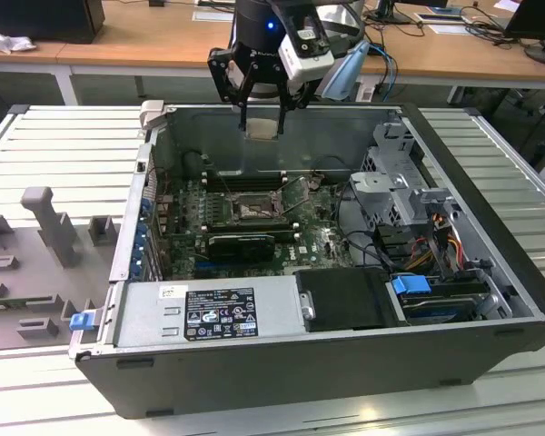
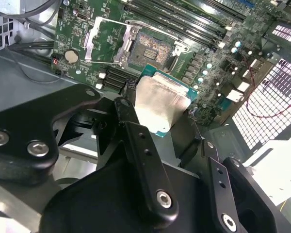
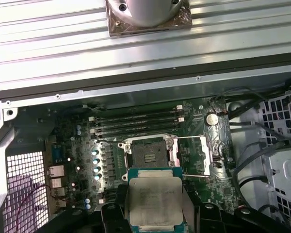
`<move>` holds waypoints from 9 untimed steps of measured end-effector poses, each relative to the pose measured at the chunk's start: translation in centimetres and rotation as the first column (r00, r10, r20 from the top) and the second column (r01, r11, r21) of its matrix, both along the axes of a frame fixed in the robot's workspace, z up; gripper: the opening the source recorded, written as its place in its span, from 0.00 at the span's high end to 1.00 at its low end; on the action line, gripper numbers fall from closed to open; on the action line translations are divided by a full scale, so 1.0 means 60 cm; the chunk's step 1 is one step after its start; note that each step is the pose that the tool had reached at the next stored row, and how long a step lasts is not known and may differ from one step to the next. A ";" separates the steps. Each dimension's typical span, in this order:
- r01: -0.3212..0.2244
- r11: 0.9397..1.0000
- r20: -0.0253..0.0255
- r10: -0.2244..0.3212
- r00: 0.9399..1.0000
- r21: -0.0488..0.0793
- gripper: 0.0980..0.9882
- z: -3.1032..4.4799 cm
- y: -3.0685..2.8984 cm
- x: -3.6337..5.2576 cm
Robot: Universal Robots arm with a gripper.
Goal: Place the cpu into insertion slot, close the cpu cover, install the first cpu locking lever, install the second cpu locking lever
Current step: 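Place the cpu into insertion slot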
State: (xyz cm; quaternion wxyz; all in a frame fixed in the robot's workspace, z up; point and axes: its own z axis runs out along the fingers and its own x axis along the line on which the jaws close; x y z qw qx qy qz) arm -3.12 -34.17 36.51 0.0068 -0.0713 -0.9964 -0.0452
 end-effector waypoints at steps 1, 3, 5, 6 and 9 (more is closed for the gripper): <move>0.005 1.000 0.000 -0.005 1.000 0.000 0.51 0.000 0.0000 0.000; 0.012 1.000 0.000 -0.012 1.000 0.000 0.51 0.000 0.0000 0.000; 0.016 1.000 0.000 -0.016 1.000 0.000 0.51 0.000 0.0000 0.000; 0.018 1.000 0.000 -0.018 1.000 0.000 0.51 0.000 0.0000 0.000; 0.024 1.000 0.000 -0.024 1.000 0.000 0.51 0.000 0.0000 0.000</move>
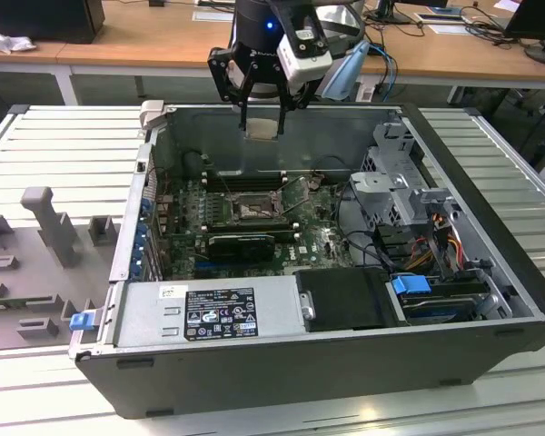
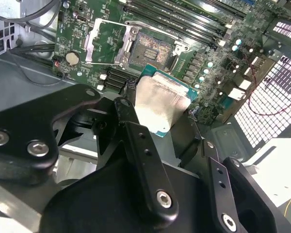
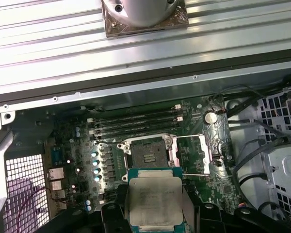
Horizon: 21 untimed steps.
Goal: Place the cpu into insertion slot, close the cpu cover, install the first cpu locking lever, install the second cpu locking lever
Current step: 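Place the cpu into insertion slot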
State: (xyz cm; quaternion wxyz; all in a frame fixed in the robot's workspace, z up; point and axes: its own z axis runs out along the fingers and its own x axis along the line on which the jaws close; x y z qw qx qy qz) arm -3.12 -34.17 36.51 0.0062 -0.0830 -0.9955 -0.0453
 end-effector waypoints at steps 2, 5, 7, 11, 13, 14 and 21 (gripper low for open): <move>0.003 1.000 0.000 -0.003 1.000 0.000 0.51 0.000 0.0000 0.000; 0.012 1.000 0.000 -0.012 1.000 0.000 0.51 0.000 0.0000 0.000; 0.018 1.000 0.000 -0.018 1.000 0.000 0.51 0.000 0.0000 0.000; 0.029 1.000 0.000 -0.029 1.000 0.000 0.51 0.000 0.0000 0.000; 0.034 0.999 0.000 -0.034 0.999 0.000 0.51 0.000 0.0000 0.000; 0.038 0.999 0.000 -0.038 0.999 0.000 0.51 0.000 0.0000 0.000; 0.070 0.998 0.000 -0.070 0.998 0.000 0.51 0.000 0.0000 0.000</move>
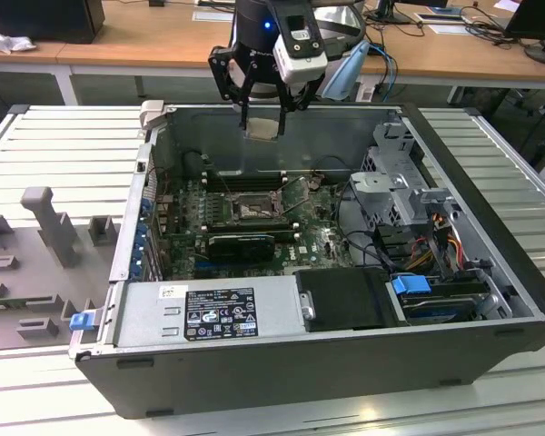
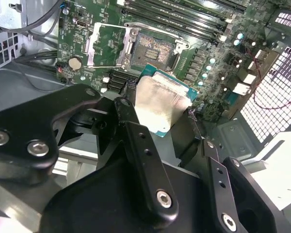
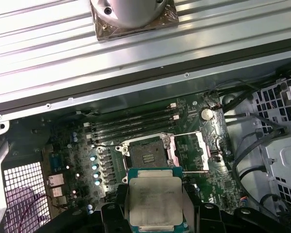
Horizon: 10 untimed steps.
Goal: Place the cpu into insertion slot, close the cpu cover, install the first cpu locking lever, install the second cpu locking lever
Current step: 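Place the cpu into insertion slot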
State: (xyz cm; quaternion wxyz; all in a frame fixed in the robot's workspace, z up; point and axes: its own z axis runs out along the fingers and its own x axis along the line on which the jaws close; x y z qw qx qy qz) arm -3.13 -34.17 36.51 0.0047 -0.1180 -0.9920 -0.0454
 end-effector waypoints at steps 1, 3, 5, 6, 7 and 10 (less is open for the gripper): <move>0.004 1.000 0.000 -0.004 1.000 0.000 0.51 0.000 0.0000 0.000; 0.014 1.000 0.000 -0.014 1.000 0.000 0.51 0.000 0.0000 0.000; 0.030 1.000 0.000 -0.030 1.000 0.000 0.51 0.000 0.0000 0.000; 0.043 0.999 0.000 -0.043 0.999 0.000 0.51 0.000 0.0000 0.000; 0.058 0.998 0.000 -0.058 0.998 0.000 0.51 0.000 0.0000 0.000; 0.111 0.994 0.000 -0.111 0.994 0.000 0.51 0.000 0.0000 0.000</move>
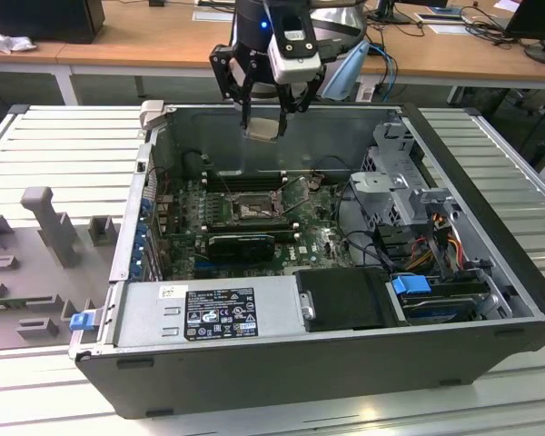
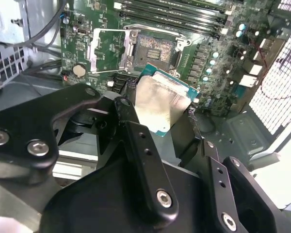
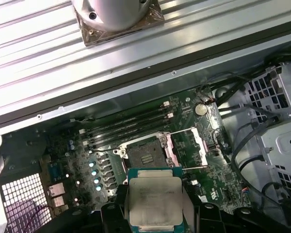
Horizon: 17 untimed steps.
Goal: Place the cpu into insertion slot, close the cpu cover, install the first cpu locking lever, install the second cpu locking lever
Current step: 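Place the cpu into insertion slot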
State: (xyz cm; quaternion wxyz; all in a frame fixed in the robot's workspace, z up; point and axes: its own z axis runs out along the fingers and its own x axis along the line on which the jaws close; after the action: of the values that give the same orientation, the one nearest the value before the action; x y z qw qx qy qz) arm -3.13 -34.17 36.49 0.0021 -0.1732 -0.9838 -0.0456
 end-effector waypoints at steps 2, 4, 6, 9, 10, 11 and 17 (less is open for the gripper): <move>0.031 1.000 0.000 -0.031 1.000 0.000 0.51 0.000 0.0000 0.000; 0.062 0.998 0.000 -0.062 0.998 0.000 0.51 0.000 0.0000 0.000; 0.106 0.994 0.000 -0.106 0.994 0.000 0.51 0.000 0.0000 0.000; 0.153 0.988 0.000 -0.153 0.988 0.000 0.51 -0.001 0.0000 0.000; 0.156 0.988 0.000 -0.156 0.988 0.000 0.51 -0.001 0.0000 0.000; 0.156 0.988 0.000 -0.156 0.988 0.000 0.51 -0.002 0.0001 0.000; 0.202 0.979 0.000 -0.202 0.979 0.000 0.51 -0.005 0.0000 0.000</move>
State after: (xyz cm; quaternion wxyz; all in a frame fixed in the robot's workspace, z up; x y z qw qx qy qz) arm -3.13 -34.17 36.22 -0.0024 -0.2722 -0.9612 -0.0455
